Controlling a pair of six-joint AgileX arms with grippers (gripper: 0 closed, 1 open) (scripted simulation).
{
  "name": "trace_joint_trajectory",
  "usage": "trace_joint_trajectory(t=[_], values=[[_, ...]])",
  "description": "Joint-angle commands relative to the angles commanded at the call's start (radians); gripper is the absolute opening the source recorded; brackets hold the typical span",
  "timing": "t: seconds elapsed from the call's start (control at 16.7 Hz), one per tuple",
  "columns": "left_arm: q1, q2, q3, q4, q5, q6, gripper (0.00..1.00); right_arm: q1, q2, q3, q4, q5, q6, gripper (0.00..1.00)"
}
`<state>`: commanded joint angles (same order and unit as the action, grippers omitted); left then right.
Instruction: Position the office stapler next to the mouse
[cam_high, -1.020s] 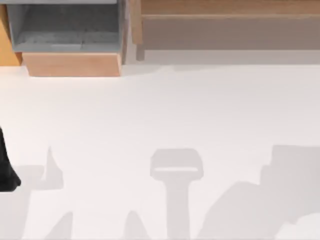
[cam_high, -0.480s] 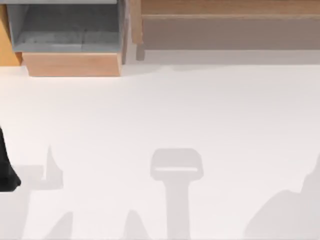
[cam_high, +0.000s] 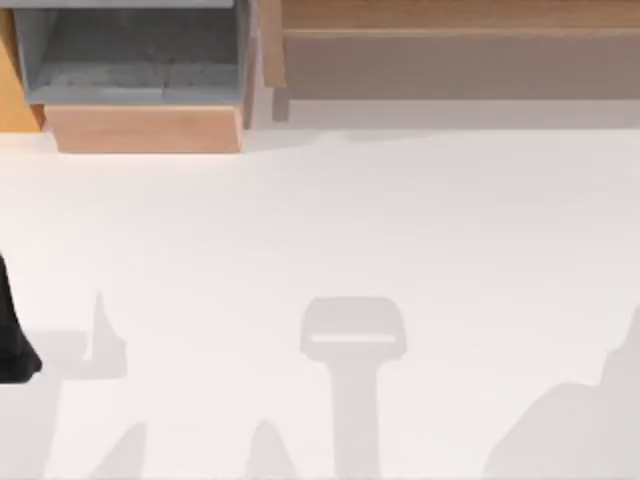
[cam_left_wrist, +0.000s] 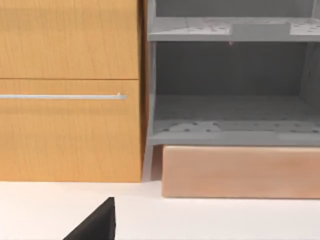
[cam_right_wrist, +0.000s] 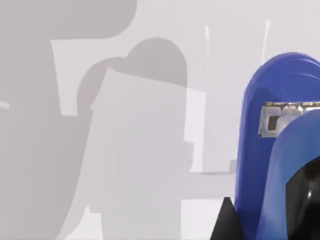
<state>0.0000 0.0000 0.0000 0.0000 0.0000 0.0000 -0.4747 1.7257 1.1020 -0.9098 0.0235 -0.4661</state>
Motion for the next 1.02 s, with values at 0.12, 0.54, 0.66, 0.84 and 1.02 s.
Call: trace_joint_trajectory(t=[0.12,0.54,0.66,0.84,1.02], values=[[0.0,0.0,0.0,0.0,0.0,0.0,1.0,-0.005,0.005,-0.005,-0.004,0.013,0.001,0.0],[0.0,0.0,0.0,0.0,0.0,0.0,1.0,-0.012,0.036,-0.045,-0.023,0.062,0.001,0.0],[0.0,0.0,0.0,0.0,0.0,0.0,1.0,-0.009,0.037,-0.05,-0.011,0.061,0.001,0.0],[0.0,0.0,0.0,0.0,0.0,0.0,1.0,-0.004,0.031,-0.049,0.028,0.041,0.002,0.0],[0.0,0.0,0.0,0.0,0.0,0.0,1.0,0.002,0.033,-0.052,0.078,0.009,0.003,0.0]])
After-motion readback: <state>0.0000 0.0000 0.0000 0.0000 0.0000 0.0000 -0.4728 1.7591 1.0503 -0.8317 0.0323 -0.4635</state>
